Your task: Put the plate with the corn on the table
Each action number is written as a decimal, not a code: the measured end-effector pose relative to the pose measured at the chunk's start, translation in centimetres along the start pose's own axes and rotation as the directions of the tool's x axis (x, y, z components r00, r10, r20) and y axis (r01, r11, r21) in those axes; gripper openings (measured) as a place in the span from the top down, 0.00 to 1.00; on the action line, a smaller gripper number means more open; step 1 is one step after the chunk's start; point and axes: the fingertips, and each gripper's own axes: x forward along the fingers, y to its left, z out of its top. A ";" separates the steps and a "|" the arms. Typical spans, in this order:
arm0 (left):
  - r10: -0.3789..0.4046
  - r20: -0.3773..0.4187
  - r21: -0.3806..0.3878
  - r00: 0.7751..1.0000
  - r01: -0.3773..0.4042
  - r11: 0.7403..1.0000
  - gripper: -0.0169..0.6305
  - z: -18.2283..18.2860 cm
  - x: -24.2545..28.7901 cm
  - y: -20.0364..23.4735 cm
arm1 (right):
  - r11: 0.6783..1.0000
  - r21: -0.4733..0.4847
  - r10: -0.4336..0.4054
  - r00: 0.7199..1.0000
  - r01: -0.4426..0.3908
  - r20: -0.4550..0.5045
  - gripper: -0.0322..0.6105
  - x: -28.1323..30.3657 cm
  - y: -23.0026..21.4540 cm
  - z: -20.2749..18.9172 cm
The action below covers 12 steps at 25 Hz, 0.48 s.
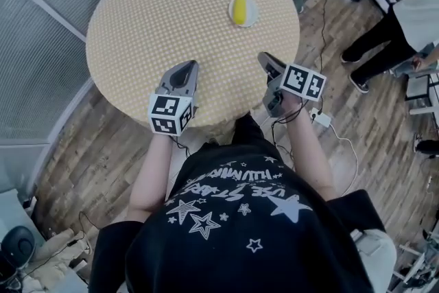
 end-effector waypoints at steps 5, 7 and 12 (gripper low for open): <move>-0.039 -0.020 -0.017 0.999 0.039 0.999 0.96 -0.7 0.5 -1.3 | 1.000 0.008 0.000 1.000 0.000 -0.001 0.84 -1.5 0.2 -1.1; -0.057 -0.024 -0.010 0.998 0.057 0.998 0.96 -1.0 0.4 -2.2 | 1.000 -0.007 -0.002 1.000 0.002 -0.015 0.84 -2.3 0.1 -1.9; -0.074 -0.030 -0.006 0.997 0.074 0.997 0.96 -0.7 0.8 -3.7 | 0.999 -0.034 0.029 1.000 -0.029 0.004 0.85 -4.1 0.7 -1.5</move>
